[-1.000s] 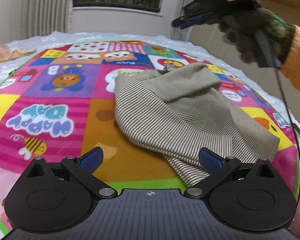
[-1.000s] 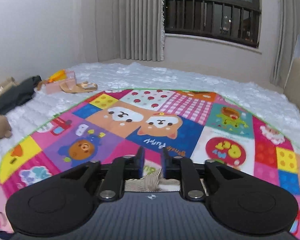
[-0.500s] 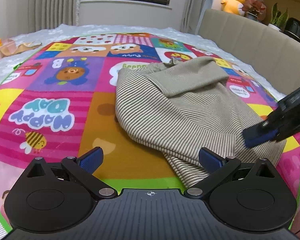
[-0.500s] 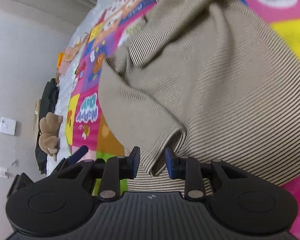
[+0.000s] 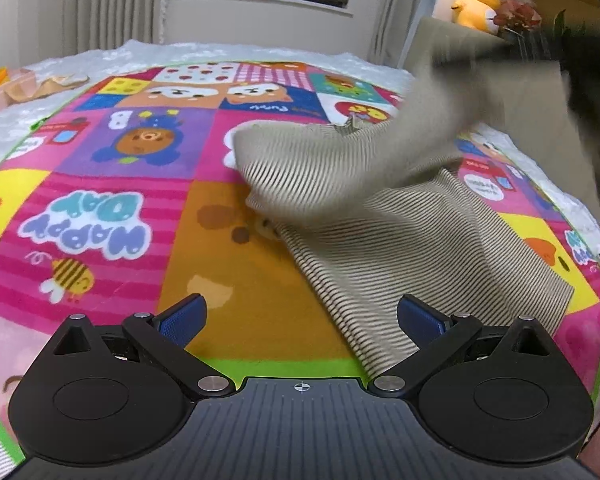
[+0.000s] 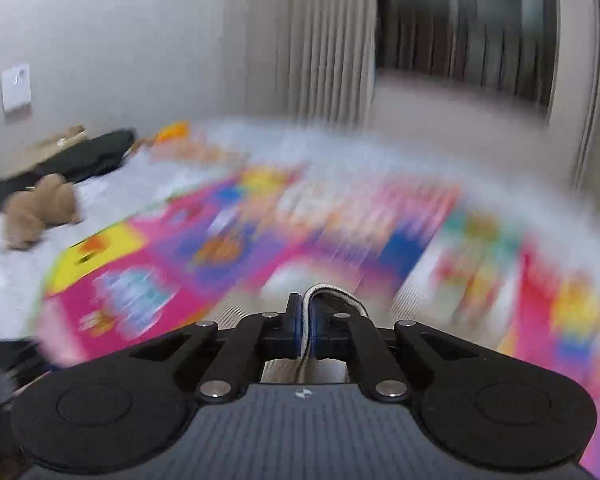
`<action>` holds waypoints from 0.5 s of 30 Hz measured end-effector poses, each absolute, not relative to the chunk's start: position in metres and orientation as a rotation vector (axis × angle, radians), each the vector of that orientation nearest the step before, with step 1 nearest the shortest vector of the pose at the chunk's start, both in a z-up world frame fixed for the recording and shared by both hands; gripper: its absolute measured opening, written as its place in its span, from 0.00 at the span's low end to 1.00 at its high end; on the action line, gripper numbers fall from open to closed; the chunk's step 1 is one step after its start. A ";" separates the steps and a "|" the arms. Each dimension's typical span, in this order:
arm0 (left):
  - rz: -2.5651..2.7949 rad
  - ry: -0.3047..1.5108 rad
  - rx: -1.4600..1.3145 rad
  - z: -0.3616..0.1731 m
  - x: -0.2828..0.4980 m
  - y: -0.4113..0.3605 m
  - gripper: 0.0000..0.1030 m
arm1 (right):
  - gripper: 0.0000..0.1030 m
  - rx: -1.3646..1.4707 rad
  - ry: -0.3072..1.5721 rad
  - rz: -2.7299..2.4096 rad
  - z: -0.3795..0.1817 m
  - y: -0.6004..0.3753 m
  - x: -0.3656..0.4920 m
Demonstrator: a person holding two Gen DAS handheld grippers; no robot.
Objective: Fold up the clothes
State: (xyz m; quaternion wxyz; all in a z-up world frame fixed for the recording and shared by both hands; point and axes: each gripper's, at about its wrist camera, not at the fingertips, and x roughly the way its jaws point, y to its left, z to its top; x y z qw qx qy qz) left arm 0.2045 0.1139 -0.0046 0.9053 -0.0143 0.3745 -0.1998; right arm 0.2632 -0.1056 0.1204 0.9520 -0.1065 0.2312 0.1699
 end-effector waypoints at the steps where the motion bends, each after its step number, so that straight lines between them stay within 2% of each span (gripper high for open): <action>1: -0.419 0.775 -0.033 -0.005 0.208 0.111 1.00 | 0.04 -0.261 0.415 0.320 0.133 -0.109 0.272; 4: -0.436 0.784 -0.035 -0.008 0.218 0.100 1.00 | 0.03 -0.302 0.346 0.266 0.154 -0.123 0.303; 8: -0.446 0.802 -0.017 -0.014 0.235 0.083 1.00 | 0.04 -0.295 0.370 0.233 0.148 -0.159 0.337; 15: -0.435 0.766 0.053 -0.015 0.264 0.050 1.00 | 0.04 -0.172 0.555 0.151 0.071 -0.230 0.383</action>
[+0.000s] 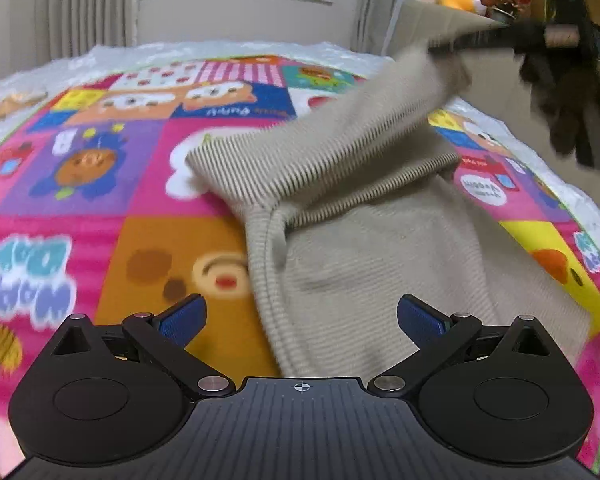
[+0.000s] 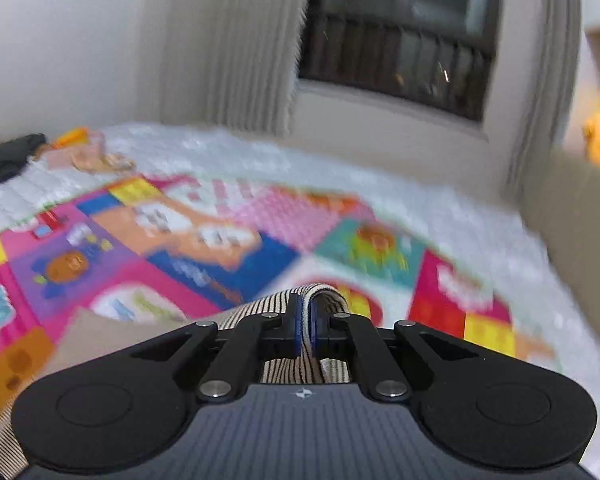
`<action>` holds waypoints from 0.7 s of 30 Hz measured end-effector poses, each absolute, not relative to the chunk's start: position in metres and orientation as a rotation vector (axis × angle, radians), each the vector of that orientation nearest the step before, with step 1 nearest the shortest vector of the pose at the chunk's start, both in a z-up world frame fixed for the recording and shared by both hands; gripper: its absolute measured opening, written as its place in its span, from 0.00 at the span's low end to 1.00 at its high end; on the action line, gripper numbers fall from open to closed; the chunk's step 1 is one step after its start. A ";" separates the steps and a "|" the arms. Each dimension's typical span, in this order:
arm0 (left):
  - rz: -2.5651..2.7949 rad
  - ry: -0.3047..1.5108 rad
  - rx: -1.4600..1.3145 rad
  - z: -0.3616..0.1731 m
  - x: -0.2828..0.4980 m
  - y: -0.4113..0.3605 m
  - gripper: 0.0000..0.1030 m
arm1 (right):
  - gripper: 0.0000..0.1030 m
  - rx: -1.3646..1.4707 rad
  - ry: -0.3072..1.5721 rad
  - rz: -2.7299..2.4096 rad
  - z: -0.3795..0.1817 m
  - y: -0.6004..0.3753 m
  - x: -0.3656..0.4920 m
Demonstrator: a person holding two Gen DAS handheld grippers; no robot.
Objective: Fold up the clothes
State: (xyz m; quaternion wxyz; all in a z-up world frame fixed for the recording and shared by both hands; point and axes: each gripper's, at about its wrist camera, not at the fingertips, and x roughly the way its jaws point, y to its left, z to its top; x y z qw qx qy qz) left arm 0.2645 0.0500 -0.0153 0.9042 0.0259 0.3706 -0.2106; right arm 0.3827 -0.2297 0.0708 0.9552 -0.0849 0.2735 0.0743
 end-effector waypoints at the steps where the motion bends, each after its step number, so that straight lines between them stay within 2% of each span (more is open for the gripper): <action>1: -0.428 0.757 0.073 -0.015 0.270 0.045 1.00 | 0.04 -0.166 0.585 0.134 0.055 -0.237 0.386; 4: -0.388 0.730 0.169 -0.017 0.290 0.030 1.00 | 0.10 -0.166 0.622 0.071 0.021 -0.255 0.388; 6: -0.355 0.721 0.239 -0.022 0.304 0.021 1.00 | 0.20 -0.173 0.599 0.060 0.013 -0.264 0.375; 10: -0.315 0.735 0.371 -0.040 0.330 0.005 1.00 | 0.32 -0.149 0.569 0.126 0.006 -0.270 0.335; 12: -0.303 0.752 0.388 -0.048 0.338 0.003 1.00 | 0.50 -0.121 0.591 0.167 -0.005 -0.269 0.317; 14: -0.293 0.756 0.375 -0.049 0.340 0.007 1.00 | 0.53 -0.085 0.635 0.206 -0.021 -0.266 0.302; 21: -0.146 0.728 0.384 -0.044 0.355 0.046 1.00 | 0.52 -0.060 0.748 0.233 -0.053 -0.249 0.277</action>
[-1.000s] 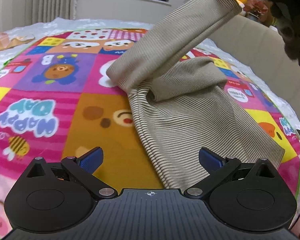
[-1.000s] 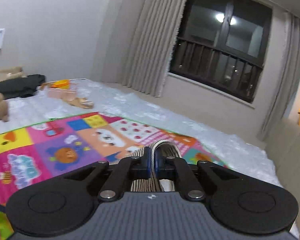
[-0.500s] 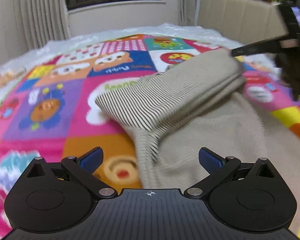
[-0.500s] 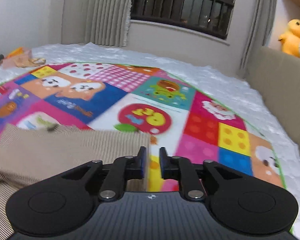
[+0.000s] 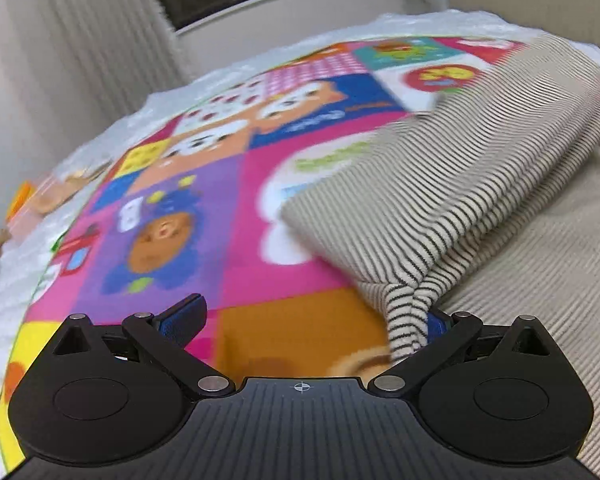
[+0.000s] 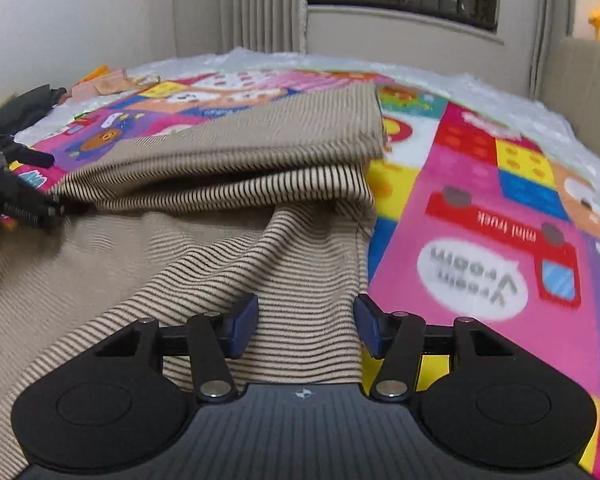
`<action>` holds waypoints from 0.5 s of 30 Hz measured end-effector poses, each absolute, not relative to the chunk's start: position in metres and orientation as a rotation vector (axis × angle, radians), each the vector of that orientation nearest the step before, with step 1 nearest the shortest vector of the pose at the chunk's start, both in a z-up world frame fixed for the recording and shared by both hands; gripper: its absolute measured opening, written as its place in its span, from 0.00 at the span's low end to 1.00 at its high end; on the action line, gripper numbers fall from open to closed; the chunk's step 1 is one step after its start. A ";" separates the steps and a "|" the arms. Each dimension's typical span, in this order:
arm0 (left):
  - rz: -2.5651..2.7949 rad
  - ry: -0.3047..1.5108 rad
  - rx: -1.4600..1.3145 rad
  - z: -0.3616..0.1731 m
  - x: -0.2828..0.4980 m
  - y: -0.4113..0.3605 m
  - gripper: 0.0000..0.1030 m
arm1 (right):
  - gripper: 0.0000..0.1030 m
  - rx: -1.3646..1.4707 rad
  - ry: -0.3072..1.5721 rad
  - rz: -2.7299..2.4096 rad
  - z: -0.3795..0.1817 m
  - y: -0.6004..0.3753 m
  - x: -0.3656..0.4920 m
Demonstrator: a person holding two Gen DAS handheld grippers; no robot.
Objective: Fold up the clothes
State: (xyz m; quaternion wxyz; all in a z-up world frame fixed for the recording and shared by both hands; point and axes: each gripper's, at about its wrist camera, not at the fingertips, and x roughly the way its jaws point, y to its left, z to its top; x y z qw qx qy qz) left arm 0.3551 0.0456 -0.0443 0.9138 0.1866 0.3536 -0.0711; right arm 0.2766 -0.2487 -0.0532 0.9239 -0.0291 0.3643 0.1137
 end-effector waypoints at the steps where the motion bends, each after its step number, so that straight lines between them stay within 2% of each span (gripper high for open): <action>1: -0.139 0.733 0.372 -0.043 0.357 0.052 1.00 | 0.52 -0.040 0.772 0.240 -0.052 -0.248 0.276; 4: -0.166 0.750 0.364 -0.036 0.351 0.060 1.00 | 0.47 -0.068 0.794 0.250 -0.041 -0.240 0.272; 7: -0.269 0.756 0.350 -0.021 0.332 0.060 1.00 | 0.45 -0.165 0.648 0.260 -0.003 -0.229 0.265; 9: -0.360 0.730 0.322 -0.007 0.317 0.055 1.00 | 0.36 -0.189 0.571 0.296 0.025 -0.219 0.275; 13: -0.474 0.651 0.208 0.017 0.305 0.042 1.00 | 0.35 -0.141 0.553 0.370 0.054 -0.192 0.337; 15: -0.462 0.667 0.141 0.020 0.308 0.039 1.00 | 0.36 -0.091 0.611 0.365 0.043 -0.176 0.383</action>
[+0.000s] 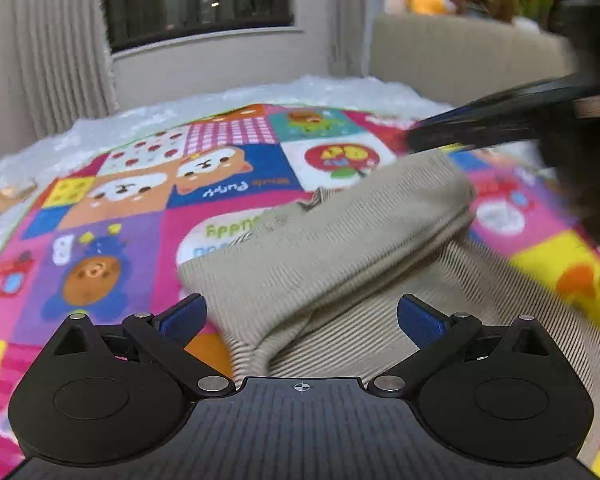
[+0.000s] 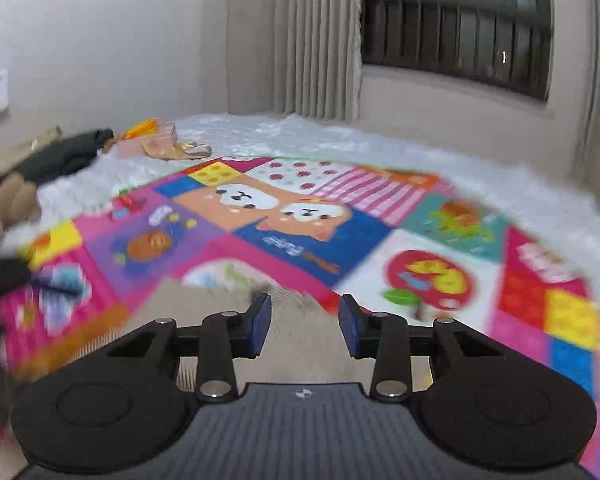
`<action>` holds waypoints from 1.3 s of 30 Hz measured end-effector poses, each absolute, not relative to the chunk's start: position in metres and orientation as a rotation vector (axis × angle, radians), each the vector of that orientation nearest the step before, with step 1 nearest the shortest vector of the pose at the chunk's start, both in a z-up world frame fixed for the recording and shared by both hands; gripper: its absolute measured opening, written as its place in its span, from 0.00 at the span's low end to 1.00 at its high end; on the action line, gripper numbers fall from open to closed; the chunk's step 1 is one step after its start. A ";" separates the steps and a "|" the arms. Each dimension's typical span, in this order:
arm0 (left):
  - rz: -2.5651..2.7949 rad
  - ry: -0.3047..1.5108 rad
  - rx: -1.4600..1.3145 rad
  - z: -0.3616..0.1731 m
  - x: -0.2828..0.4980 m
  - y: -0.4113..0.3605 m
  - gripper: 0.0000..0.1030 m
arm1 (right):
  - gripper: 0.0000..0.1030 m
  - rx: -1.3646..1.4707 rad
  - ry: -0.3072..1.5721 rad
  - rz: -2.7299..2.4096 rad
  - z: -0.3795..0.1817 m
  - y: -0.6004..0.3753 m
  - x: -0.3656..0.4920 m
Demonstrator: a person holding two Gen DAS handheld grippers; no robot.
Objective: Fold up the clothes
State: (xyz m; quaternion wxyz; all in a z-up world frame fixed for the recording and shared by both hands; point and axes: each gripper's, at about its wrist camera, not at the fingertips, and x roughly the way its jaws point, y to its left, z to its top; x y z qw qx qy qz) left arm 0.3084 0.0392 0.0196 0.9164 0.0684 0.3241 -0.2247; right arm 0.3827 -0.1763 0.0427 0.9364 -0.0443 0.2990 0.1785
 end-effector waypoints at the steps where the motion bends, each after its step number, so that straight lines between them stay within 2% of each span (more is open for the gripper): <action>1: -0.447 0.684 0.107 0.019 0.310 0.040 1.00 | 0.36 -0.067 0.644 0.348 0.033 -0.168 0.405; 5: -0.377 0.748 0.013 0.013 0.308 0.069 1.00 | 0.36 -0.086 0.752 0.277 -0.008 -0.139 0.474; 10: -0.302 0.774 -0.028 0.004 0.302 0.110 1.00 | 0.35 -0.197 0.830 0.237 -0.060 -0.121 0.495; 11: -0.294 0.777 -0.038 0.003 0.302 0.115 1.00 | 0.23 -0.219 0.799 0.250 -0.061 -0.118 0.488; 12: -0.285 0.779 -0.048 0.003 0.302 0.120 1.00 | 0.05 -0.232 0.770 0.262 -0.061 -0.116 0.482; 22: -0.256 0.698 -0.181 0.041 0.280 0.143 1.00 | 0.04 -0.082 0.562 0.433 0.057 -0.170 0.331; 26: -0.278 0.673 -0.183 0.062 0.261 0.134 1.00 | 0.04 -0.069 0.579 0.466 0.065 -0.190 0.266; 34: -0.342 0.695 -0.128 0.078 0.233 0.101 1.00 | 0.04 -0.111 0.679 0.530 0.038 -0.201 0.183; 37: -0.365 0.752 -0.133 0.066 0.235 0.091 1.00 | 0.09 -0.096 0.674 0.529 0.044 -0.212 0.170; 38: -0.371 0.779 -0.143 0.060 0.238 0.089 1.00 | 0.23 -0.065 0.667 0.508 0.048 -0.220 0.170; 39: -0.376 0.806 -0.154 0.053 0.240 0.087 1.00 | 0.46 -0.028 0.662 0.486 0.052 -0.229 0.171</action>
